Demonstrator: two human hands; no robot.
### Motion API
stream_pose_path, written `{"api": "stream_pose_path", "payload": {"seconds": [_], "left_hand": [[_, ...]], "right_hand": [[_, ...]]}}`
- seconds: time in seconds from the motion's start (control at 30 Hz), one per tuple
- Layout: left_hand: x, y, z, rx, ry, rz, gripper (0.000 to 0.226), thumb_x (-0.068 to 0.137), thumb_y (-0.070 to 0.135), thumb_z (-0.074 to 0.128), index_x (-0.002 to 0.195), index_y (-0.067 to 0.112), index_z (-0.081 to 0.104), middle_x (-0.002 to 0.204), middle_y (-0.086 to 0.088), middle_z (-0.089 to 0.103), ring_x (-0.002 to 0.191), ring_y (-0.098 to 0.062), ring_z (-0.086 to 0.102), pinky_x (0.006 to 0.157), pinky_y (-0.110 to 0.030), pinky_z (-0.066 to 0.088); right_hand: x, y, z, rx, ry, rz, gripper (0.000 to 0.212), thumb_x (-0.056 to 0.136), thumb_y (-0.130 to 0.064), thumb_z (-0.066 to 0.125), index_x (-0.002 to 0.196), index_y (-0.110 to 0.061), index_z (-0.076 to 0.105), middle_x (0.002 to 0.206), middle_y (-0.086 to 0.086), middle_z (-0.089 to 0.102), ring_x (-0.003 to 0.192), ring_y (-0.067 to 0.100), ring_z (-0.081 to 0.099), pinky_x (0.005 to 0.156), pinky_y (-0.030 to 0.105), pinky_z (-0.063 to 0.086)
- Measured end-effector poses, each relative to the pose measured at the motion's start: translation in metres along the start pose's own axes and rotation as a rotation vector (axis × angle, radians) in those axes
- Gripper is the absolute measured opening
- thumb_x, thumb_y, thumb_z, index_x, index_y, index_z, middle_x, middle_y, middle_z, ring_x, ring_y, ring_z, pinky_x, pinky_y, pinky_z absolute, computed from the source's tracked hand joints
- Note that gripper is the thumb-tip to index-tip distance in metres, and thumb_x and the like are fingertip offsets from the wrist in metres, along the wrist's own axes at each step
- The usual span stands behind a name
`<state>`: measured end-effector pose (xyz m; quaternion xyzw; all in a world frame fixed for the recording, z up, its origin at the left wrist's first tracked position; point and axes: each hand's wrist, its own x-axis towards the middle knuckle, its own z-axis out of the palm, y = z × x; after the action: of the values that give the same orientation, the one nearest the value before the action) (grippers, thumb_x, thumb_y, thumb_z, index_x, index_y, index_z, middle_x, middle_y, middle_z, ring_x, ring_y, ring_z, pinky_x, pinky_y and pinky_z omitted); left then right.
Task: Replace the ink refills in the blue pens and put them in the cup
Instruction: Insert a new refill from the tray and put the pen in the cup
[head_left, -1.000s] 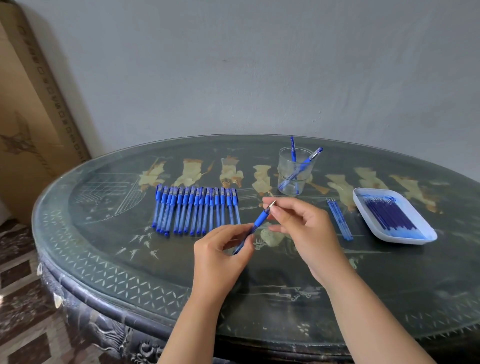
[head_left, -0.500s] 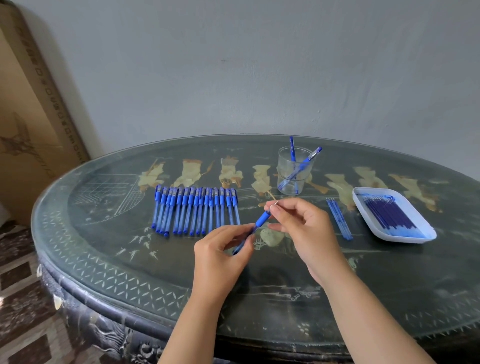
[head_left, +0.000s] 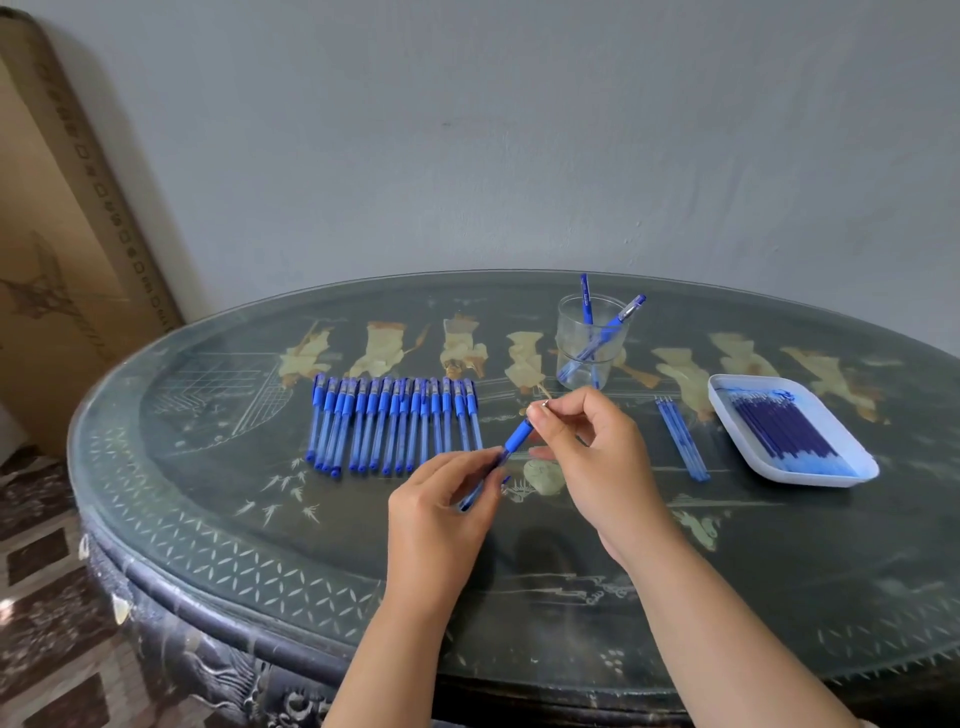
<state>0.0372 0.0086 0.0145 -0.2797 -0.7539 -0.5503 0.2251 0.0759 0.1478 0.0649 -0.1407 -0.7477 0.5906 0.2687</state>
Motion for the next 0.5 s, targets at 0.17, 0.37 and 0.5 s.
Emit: {"api": "stream_pose_path", "payload": {"seconds": [0.17, 0.37, 0.5], "left_hand": [[0.003, 0.002, -0.005, -0.063, 0.132, -0.142, 0.026, 0.078, 0.003, 0.078, 0.099, 0.018, 0.075, 0.091, 0.014, 0.071, 0.079, 0.001, 0.069, 0.077, -0.012, 0.054], [0.007, 0.004, -0.011, -0.289, 0.232, -0.5, 0.025, 0.083, 0.015, 0.076, 0.091, 0.037, 0.071, 0.085, 0.013, 0.076, 0.084, -0.003, 0.071, 0.077, -0.016, 0.054], [0.007, 0.005, -0.011, -0.348, 0.211, -0.565, 0.019, 0.084, 0.014, 0.075, 0.092, 0.032, 0.074, 0.088, 0.009, 0.076, 0.087, -0.009, 0.072, 0.081, -0.026, 0.055]], "right_hand": [[0.0, 0.002, -0.002, -0.098, -0.152, -0.058, 0.02, 0.097, -0.028, 0.056, 0.116, -0.03, 0.062, 0.105, -0.013, 0.066, 0.095, 0.0, 0.063, 0.081, 0.021, 0.055], [-0.007, 0.029, 0.004, -0.741, -0.496, -0.307, 0.031, 0.092, -0.019, 0.064, 0.121, -0.03, 0.067, 0.115, -0.017, 0.062, 0.108, 0.002, 0.05, 0.097, 0.02, 0.04], [-0.008, 0.042, 0.007, -0.792, -0.497, -0.386, 0.022, 0.093, -0.018, 0.063, 0.111, -0.024, 0.073, 0.106, -0.01, 0.065, 0.105, 0.009, 0.051, 0.095, 0.03, 0.045]]}}
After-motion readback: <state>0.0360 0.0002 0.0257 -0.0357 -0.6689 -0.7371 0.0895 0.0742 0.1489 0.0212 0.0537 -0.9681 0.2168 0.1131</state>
